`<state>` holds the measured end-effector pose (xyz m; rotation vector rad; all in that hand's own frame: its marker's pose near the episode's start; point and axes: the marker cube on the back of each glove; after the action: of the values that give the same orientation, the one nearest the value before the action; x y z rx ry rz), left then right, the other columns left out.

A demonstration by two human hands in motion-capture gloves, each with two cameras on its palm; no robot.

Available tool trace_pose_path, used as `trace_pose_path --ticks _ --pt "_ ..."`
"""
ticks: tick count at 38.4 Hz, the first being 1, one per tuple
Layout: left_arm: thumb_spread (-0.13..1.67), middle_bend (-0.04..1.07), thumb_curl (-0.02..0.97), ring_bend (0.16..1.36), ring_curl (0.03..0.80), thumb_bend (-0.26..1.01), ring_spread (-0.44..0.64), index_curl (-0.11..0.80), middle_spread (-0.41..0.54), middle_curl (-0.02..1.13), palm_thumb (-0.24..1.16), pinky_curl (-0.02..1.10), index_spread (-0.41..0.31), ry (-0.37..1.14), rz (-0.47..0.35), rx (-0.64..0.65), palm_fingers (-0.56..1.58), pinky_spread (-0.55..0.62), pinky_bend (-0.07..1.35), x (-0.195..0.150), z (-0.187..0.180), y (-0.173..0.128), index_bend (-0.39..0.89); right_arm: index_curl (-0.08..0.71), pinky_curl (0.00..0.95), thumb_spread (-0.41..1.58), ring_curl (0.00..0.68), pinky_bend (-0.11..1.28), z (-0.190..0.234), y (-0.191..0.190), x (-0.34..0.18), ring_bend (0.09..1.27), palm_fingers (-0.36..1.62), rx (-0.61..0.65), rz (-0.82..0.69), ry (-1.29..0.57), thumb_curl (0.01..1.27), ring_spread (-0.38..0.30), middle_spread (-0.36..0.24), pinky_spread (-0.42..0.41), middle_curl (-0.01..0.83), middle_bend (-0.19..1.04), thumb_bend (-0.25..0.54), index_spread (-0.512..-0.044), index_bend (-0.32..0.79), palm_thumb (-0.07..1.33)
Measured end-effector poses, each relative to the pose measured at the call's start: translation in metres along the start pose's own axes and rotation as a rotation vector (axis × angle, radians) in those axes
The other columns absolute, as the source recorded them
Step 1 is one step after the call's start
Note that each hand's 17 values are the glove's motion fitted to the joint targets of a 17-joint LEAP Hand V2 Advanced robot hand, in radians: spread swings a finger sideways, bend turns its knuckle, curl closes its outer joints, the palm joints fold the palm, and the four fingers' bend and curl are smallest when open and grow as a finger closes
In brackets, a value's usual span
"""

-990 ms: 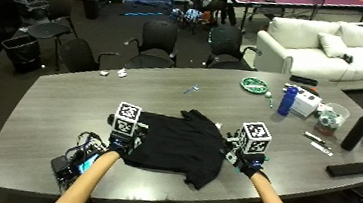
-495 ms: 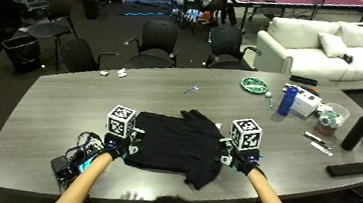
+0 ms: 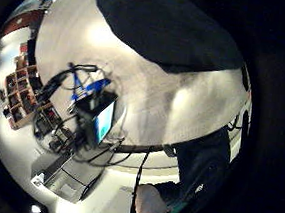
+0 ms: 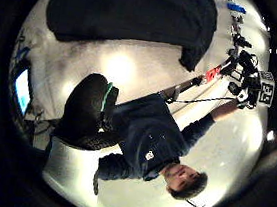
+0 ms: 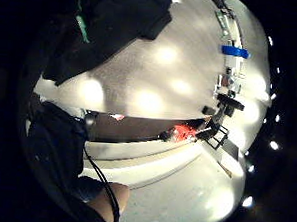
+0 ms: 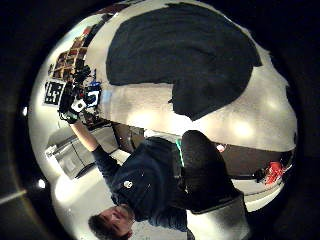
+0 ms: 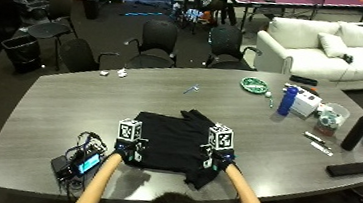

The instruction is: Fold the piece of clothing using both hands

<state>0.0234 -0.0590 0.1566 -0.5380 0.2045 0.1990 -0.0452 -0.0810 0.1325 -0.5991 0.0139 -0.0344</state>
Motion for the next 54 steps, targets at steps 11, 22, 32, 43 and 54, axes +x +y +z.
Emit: trace_pose_path --ticks 11,22,32,43,54 --pt "1.09 0.26 0.345 0.43 0.202 0.02 0.36 0.396 0.06 0.29 0.53 0.26 -0.12 0.066 -0.037 0.007 0.3 0.35 0.16 -0.016 0.059 -0.045 0.25 0.155 0.351 1.1 0.343 0.68 0.064 -0.041 -0.028 0.58 0.45 0.0 -0.048 0.084 0.34 -0.074 -0.033 0.05 0.349 0.21 0.035 -0.261 0.11 0.57" --pt "1.2 0.46 0.391 0.34 0.221 0.09 0.07 0.487 -0.109 0.39 0.72 0.22 -0.195 0.026 -0.094 0.17 0.76 0.11 0.14 -0.013 0.056 -0.042 0.48 0.264 0.337 0.93 0.35 0.63 0.057 -0.056 -0.024 0.55 1.1 0.271 0.017 0.23 0.46 -0.209 -0.149 -0.232 0.392 0.24 0.107 -0.263 0.23 0.88" --pt "1.23 0.47 0.418 0.37 0.283 0.08 -0.09 0.501 -0.18 0.45 0.76 0.25 -0.221 0.01 0.032 0.059 0.88 -0.02 0.15 0.01 0.063 0.006 0.43 0.366 0.358 0.6 0.407 0.57 0.07 -0.021 -0.014 0.55 1.26 0.205 -0.078 0.285 0.56 -0.268 -0.217 -0.341 0.45 0.29 0.046 -0.261 0.24 0.98" --pt "1.17 0.46 0.468 0.34 0.321 0.05 -0.16 0.519 -0.21 0.48 0.81 0.26 -0.235 0.116 0.367 0.093 0.96 -0.08 0.14 0.031 0.047 0.053 0.4 0.429 0.365 0.41 0.434 0.54 0.038 0.034 0.003 0.55 1.29 0.282 -0.213 0.258 0.64 -0.269 -0.235 -0.356 0.488 0.32 -0.011 -0.258 0.24 1.04" --pt "1.06 0.48 0.557 0.38 0.368 0.01 -0.24 0.557 -0.227 0.52 0.81 0.27 -0.256 0.233 0.095 0.242 1.1 -0.15 0.15 0.001 -0.063 0.007 0.39 0.493 0.383 0.26 0.459 0.52 -0.095 -0.04 0.019 0.55 1.33 0.332 -0.032 0.116 0.7 -0.263 -0.231 -0.345 0.522 0.37 -0.025 -0.247 0.31 1.04"
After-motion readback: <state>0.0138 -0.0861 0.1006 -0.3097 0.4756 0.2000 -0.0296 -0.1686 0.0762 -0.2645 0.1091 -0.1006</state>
